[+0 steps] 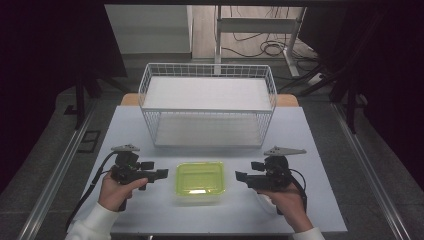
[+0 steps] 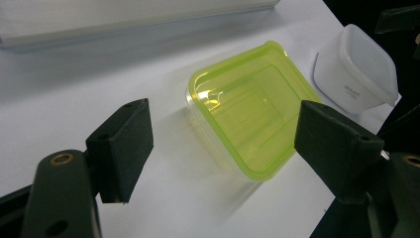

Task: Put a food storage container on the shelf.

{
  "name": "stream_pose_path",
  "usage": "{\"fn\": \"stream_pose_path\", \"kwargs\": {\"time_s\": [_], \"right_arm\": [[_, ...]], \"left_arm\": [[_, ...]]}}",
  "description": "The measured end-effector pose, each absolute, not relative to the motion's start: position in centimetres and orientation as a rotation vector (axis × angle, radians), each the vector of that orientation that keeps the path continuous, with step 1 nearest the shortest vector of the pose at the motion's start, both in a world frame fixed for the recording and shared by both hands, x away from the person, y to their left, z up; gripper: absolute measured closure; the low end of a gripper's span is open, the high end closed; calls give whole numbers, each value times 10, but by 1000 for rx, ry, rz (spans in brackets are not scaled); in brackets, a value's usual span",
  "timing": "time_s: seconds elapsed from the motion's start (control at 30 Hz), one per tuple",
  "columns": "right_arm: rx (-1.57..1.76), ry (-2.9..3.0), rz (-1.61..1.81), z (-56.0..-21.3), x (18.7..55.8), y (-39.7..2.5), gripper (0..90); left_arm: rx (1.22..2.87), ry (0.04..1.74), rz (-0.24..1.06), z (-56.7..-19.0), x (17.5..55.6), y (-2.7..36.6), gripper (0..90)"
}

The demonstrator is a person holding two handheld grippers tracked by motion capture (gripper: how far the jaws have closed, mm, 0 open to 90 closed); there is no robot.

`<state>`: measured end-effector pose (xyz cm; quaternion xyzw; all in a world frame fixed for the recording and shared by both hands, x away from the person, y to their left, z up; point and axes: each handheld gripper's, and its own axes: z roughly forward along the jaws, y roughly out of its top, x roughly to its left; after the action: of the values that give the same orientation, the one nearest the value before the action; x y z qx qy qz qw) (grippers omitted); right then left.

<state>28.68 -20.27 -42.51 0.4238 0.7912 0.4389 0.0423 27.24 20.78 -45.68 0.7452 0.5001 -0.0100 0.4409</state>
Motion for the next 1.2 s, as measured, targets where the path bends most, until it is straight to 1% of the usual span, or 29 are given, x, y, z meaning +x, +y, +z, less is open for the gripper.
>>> {"fn": "stream_pose_path", "kwargs": {"time_s": [0.4,0.57,0.6,0.63,0.73,0.9,1.1,1.13,1.2], "right_arm": [[1300,2493,1314,-432,295,-172,281],[1310,2513,1295,-435,302,-156,290],[1335,2522,1271,-440,307,-152,298],[1335,2522,1271,-440,307,-152,298],[1391,2527,1225,-449,314,-151,339],[1435,2549,1195,-457,320,-150,366],[1458,2589,1160,-464,322,-147,376],[1464,2601,1146,-468,322,-145,377],[1472,2606,1135,-470,323,-145,377]], "left_arm": [[1832,1262,-75,-464,277,202,256],[1821,1276,-131,-471,283,196,260],[1822,1283,-152,-475,286,193,263],[1822,1283,-152,-475,286,193,265],[1828,1293,-187,-481,290,188,271],[1827,1310,-195,-486,292,186,281],[1815,1330,-236,-492,296,185,294],[1799,1339,-271,-496,298,185,298],[1812,1351,-269,-499,300,184,306]]}}
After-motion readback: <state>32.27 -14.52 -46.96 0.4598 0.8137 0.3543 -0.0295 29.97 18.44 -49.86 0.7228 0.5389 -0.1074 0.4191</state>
